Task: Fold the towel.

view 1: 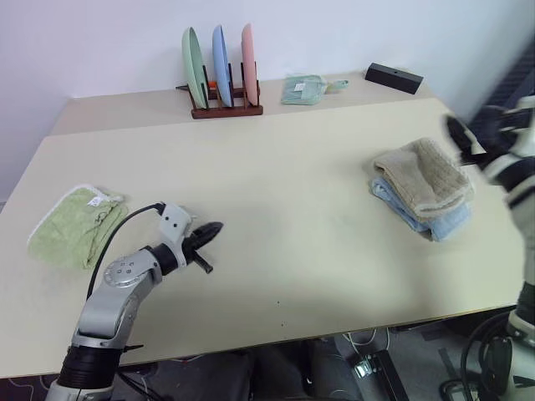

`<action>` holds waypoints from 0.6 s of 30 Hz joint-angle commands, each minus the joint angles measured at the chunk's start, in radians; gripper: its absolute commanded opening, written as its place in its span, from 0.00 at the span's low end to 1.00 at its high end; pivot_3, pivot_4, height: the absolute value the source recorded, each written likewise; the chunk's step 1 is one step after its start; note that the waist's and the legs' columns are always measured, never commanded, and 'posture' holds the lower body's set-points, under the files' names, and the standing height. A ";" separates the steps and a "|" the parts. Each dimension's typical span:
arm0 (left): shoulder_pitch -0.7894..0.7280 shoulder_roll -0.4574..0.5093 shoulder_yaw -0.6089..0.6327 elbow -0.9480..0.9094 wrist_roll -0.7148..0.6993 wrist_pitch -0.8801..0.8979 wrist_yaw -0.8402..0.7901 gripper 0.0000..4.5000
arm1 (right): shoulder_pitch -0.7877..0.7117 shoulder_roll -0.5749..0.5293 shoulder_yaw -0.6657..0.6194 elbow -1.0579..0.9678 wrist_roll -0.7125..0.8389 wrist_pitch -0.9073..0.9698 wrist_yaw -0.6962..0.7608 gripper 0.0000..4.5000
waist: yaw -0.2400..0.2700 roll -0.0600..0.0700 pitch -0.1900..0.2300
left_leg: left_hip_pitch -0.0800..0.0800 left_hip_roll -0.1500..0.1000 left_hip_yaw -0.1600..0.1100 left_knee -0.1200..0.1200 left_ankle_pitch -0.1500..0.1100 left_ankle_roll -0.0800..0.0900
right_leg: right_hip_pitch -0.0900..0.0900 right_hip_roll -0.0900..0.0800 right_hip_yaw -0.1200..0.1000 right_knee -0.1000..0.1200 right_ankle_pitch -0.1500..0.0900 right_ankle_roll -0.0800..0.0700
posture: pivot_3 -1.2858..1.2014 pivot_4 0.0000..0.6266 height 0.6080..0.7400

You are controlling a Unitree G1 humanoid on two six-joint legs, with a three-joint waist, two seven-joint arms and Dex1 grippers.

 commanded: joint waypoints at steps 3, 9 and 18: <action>0.020 0.003 0.064 -0.013 0.046 -0.098 0.041 0.00 | 0.014 0.001 0.197 0.024 -0.077 -0.113 0.160 0.88 | 0.003 0.000 0.000 | -0.001 -0.001 0.000 0.001 0.000 0.000 | 0.000 -0.001 -0.001 -0.001 0.000 0.000 | 0.52 0.24 1.00; 0.103 0.003 0.087 -0.087 0.021 -0.101 0.017 0.00 | 0.017 0.089 0.298 0.167 -0.126 -0.203 0.227 0.88 | 0.004 0.000 0.000 | -0.001 0.000 -0.001 0.001 0.000 0.000 | 0.000 0.000 -0.001 -0.001 0.000 0.001 | 0.52 0.24 1.00; 0.158 -0.002 0.106 -0.145 -0.005 -0.071 0.025 0.00 | 0.039 0.111 0.305 0.208 -0.152 -0.247 0.267 0.88 | 0.000 0.000 0.000 | -0.001 0.000 -0.001 0.001 0.000 0.000 | 0.000 0.000 -0.002 -0.002 0.000 0.001 | 0.52 0.24 1.00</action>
